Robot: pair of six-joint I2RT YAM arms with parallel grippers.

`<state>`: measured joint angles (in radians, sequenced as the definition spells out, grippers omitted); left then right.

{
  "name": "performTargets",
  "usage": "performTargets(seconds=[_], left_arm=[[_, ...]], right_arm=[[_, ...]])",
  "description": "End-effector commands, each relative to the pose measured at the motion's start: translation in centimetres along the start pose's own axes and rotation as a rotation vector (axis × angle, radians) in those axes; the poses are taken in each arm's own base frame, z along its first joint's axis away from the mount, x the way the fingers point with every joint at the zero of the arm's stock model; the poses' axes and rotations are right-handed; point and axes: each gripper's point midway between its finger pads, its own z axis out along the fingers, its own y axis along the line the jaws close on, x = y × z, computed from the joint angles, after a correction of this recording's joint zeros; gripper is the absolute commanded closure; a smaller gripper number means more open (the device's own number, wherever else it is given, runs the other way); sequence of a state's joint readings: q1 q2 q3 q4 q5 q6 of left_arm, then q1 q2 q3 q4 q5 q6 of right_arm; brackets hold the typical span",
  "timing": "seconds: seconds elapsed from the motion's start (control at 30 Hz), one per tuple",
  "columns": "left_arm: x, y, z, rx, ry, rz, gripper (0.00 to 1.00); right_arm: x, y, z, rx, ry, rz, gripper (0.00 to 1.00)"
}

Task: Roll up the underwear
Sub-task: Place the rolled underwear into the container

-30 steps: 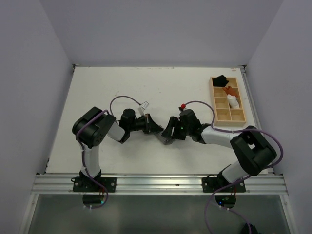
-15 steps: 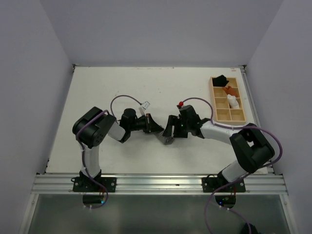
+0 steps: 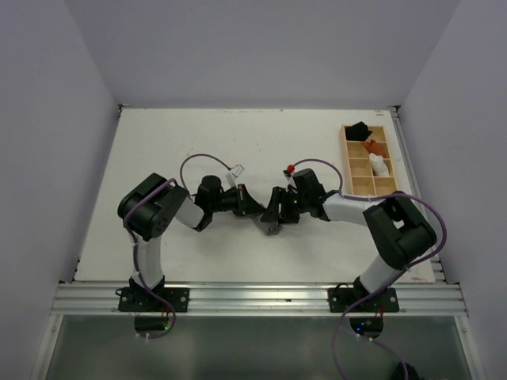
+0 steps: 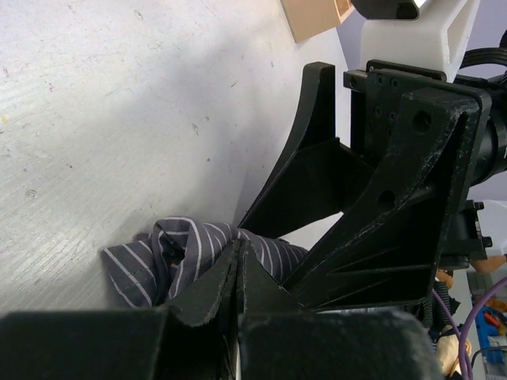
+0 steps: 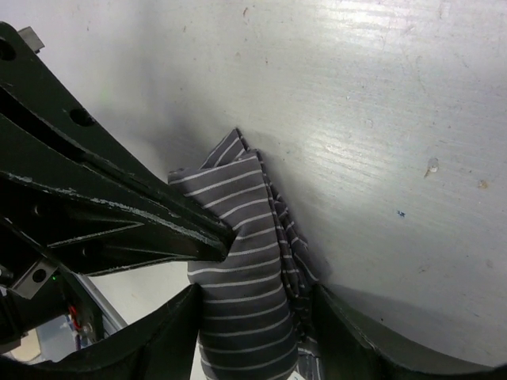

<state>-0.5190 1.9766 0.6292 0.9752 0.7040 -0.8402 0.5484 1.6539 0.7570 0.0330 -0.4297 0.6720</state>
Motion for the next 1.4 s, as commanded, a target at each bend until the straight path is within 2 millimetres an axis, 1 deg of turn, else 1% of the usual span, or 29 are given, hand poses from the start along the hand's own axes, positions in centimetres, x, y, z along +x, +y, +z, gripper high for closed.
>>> performTargets(seconds=[0.0,0.03,0.07,0.13,0.23,0.33,0.37,0.43,0.47,0.5,0.53,0.6,0.63,0.7,0.8,0.83,0.87,0.93,0.97,1.03,1.07,1.1,1.13,1.17,1.2,1.27,1.3,1.33,1.37], left_arm=[[7.2,7.3,-1.8,-0.283,0.177,-0.102,1.00],[7.2,7.3,-1.7,-0.282,0.180,-0.099,1.00],[7.1,7.3,-1.7,-0.283,0.179,-0.099,1.00],[7.1,7.3,-1.7,-0.283,0.179,-0.097,1.00],[7.0,7.3,-1.6,-0.278,0.183,-0.092,1.00],[7.0,7.2,-1.5,-0.270,0.190,-0.091,1.00],[7.1,7.2,-1.5,-0.271,0.191,-0.092,1.00],[7.0,7.1,-1.5,-0.263,0.191,-0.089,1.00],[6.9,6.9,-1.5,-0.259,0.191,-0.089,1.00],[6.4,6.6,-1.3,-0.251,0.184,-0.081,1.00],[6.4,6.5,-1.3,-0.256,0.189,-0.086,1.00],[5.5,6.0,-1.2,-0.254,0.179,-0.068,1.00],[4.6,5.5,-0.9,-0.247,0.170,-0.052,0.97],[3.8,5.2,-1.0,-0.270,0.173,-0.047,0.94],[2.3,4.7,-1.2,-0.294,0.155,-0.035,0.86],[2.1,4.6,-1.3,-0.305,0.158,-0.044,0.85],[1.1,4.1,-1.3,-0.304,0.138,-0.037,0.84],[0.3,4.1,-1.6,-0.322,0.133,-0.049,0.81],[-0.9,3.7,-1.7,-0.326,0.111,-0.039,0.81],[-2.0,3.8,-2.2,-0.344,0.095,-0.052,0.77],[-2.6,3.5,-2.3,-0.335,0.088,-0.053,0.76],[-4.4,3.1,-2.4,-0.324,0.061,-0.041,0.73],[-4.7,3.1,-2.7,-0.328,0.068,-0.047,0.73],[-5.6,2.6,-2.8,-0.314,0.065,-0.032,0.72],[-7.5,2.2,-2.9,-0.309,0.040,0.005,0.71],[-9.2,1.6,-3.4,-0.311,0.025,0.030,0.71],[-10.1,1.2,-3.6,-0.305,0.015,0.039,0.71],[-11.6,0.2,-3.7,-0.300,0.001,0.052,0.70],[-12.5,-0.3,-4.0,-0.302,-0.012,0.062,0.70]], right_arm=[[4.4,-3.6,0.4,0.094,0.130,0.041,0.40],[4.8,-3.9,0.2,0.097,0.135,0.047,0.41],[5.0,-3.9,0.2,0.098,0.137,0.045,0.46],[5.5,-4.2,0.1,0.100,0.150,0.048,0.50],[5.7,-4.2,0.0,0.097,0.159,0.057,0.62],[5.7,-4.1,-0.2,0.105,0.160,0.050,0.71],[5.7,-4.3,-0.2,0.113,0.159,0.048,0.79],[5.8,-4.3,-0.3,0.114,0.160,0.046,0.87],[5.9,-4.5,-0.3,0.118,0.162,0.050,0.95],[6.1,-4.5,-0.2,0.116,0.167,0.060,1.00],[6.2,-4.6,-0.2,0.115,0.168,0.065,1.00],[6.4,-4.6,-0.2,0.111,0.165,0.072,1.00],[6.4,-4.7,-0.2,0.112,0.163,0.076,1.00],[6.1,-4.4,-0.3,0.107,0.151,0.071,1.00],[5.6,-3.8,-0.5,0.088,0.132,0.070,1.00],[5.5,-3.6,-0.5,0.079,0.127,0.067,1.00],[5.4,-3.5,-0.6,0.077,0.124,0.068,1.00],[5.3,-3.3,-0.6,0.069,0.121,0.075,1.00],[5.5,-3.2,-0.6,0.064,0.124,0.078,1.00],[5.4,-3.0,-0.6,0.057,0.121,0.084,1.00],[5.4,-2.9,-0.7,0.055,0.121,0.084,1.00],[5.3,-2.8,-0.7,0.050,0.120,0.085,1.00],[5.2,-2.7,-0.7,0.049,0.119,0.086,1.00],[5.2,-2.6,-0.7,0.043,0.120,0.088,1.00],[5.2,-2.4,-0.8,0.039,0.120,0.090,1.00],[5.0,-2.1,-0.9,0.032,0.115,0.094,1.00],[4.9,-2.0,-0.9,0.029,0.114,0.093,1.00],[4.9,-1.9,-0.9,0.025,0.115,0.094,1.00],[4.7,-1.7,-1.0,0.022,0.113,0.093,1.00]])
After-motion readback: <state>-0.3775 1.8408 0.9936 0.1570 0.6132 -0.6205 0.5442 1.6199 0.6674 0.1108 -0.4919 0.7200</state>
